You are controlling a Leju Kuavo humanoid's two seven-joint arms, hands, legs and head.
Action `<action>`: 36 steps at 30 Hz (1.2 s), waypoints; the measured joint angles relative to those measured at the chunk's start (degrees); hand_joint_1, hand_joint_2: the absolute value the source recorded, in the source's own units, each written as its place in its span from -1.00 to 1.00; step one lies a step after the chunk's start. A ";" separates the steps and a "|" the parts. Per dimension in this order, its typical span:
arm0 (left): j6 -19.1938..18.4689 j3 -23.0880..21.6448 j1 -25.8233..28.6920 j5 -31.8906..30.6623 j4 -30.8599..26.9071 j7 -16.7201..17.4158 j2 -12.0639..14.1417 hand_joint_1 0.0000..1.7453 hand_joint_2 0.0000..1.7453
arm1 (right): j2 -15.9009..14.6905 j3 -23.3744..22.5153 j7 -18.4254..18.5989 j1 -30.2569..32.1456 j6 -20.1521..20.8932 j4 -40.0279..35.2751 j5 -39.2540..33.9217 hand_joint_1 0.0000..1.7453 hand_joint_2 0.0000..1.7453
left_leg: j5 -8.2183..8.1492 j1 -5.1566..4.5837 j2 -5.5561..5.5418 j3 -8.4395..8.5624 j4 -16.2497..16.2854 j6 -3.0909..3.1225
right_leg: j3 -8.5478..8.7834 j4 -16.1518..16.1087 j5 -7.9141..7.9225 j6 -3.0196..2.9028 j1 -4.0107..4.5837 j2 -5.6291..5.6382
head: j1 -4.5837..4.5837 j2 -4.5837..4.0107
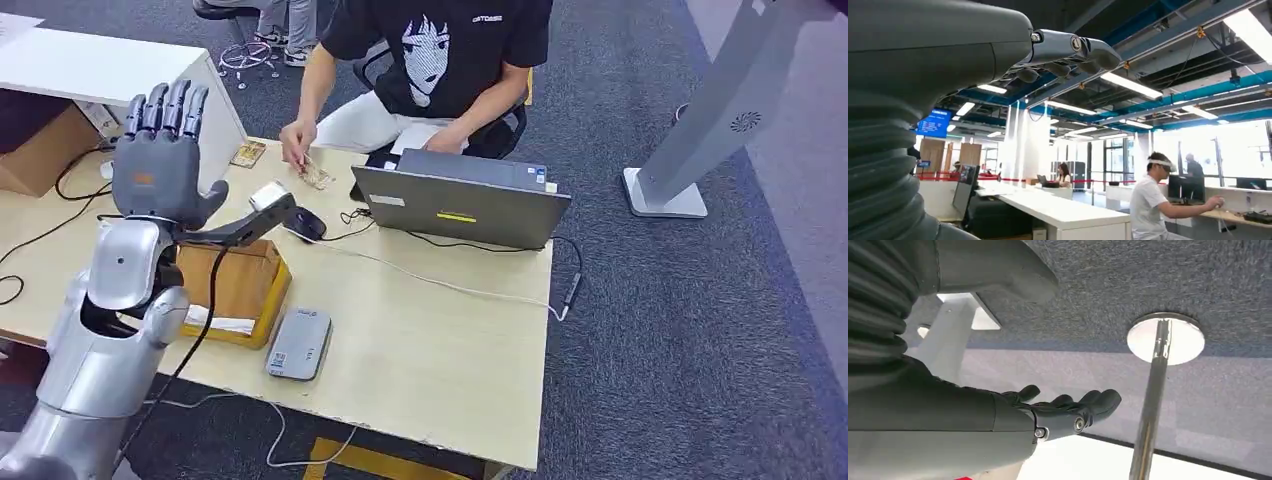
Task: Pass the card to the sensor for recognition and then transmit it.
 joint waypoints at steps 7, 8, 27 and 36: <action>0.35 -0.02 1.74 1.64 -3.22 -2.21 0.44 -1.00 1.00 | 0.00 -1.25 -1.21 -0.47 0.00 1.05 1.47 -1.00 1.00 | 0.00 0.00 -0.01 -0.01 0.00 0.00 | 0.00 0.00 -0.01 0.00 0.00 -0.01 | 0.00 0.00; 0.35 -0.02 1.97 1.69 -3.59 -2.23 0.59 -1.00 1.00 | 0.00 -1.29 -1.23 -0.49 0.00 1.16 1.45 -1.00 1.00 | 0.00 0.00 -0.01 -0.02 0.00 0.00 | -0.01 0.00 -0.01 0.00 0.00 -0.01 | 0.00 0.00; 7.10 5.35 23.12 14.86 -24.39 -11.39 7.50 -1.00 1.00 | 0.02 0.72 3.01 0.51 0.00 1.16 -7.38 -1.00 1.00 | -0.07 0.00 0.10 -0.05 -0.06 -0.02 | -0.12 0.01 -0.08 0.00 0.00 0.05 | 0.02 0.00; 10.62 12.24 34.60 19.94 -32.07 -14.23 6.56 -1.00 1.00 | 0.04 5.84 6.49 2.86 0.00 -2.14 -12.15 -1.00 1.00 | -0.06 0.00 0.07 -0.04 -0.06 -0.02 | -0.11 0.01 -0.10 -0.01 0.00 0.02 | 0.00 0.00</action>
